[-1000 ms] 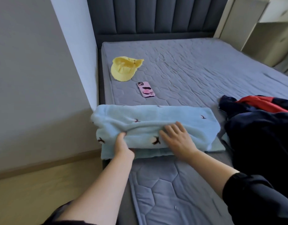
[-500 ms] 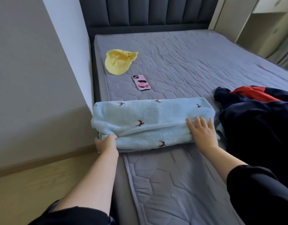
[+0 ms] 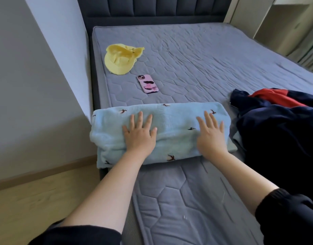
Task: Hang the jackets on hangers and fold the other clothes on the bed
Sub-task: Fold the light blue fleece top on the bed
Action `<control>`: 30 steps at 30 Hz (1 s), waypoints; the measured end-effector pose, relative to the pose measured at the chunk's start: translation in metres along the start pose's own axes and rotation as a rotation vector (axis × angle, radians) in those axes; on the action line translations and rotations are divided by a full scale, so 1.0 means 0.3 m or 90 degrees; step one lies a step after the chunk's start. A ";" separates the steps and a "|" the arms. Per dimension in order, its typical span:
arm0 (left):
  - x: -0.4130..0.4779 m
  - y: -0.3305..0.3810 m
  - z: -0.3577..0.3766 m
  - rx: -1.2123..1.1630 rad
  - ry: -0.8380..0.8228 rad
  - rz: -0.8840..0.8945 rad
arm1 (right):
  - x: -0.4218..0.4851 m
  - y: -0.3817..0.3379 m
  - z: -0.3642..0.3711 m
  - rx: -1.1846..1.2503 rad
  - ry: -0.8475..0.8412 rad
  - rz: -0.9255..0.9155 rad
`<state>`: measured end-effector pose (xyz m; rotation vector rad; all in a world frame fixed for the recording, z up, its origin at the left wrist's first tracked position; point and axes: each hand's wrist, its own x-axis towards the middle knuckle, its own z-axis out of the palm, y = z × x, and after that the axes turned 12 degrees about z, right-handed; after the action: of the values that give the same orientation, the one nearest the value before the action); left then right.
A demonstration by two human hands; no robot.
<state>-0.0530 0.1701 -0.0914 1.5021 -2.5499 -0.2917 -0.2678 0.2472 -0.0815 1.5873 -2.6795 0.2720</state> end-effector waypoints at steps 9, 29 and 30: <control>0.143 -0.109 0.069 -0.064 -0.055 -0.070 | 0.196 -0.225 0.147 0.032 -0.185 -0.070; 0.151 -0.132 0.186 -0.016 -0.014 -0.104 | 0.300 0.252 0.241 0.054 -0.244 0.376; 0.156 -0.130 0.179 -0.012 -0.013 -0.103 | 0.290 0.297 0.234 0.084 -0.274 0.412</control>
<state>-0.0555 0.1150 -0.1510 1.7110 -2.4370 -0.3533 -0.3823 0.2023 -0.1542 0.8064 -3.5177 0.1180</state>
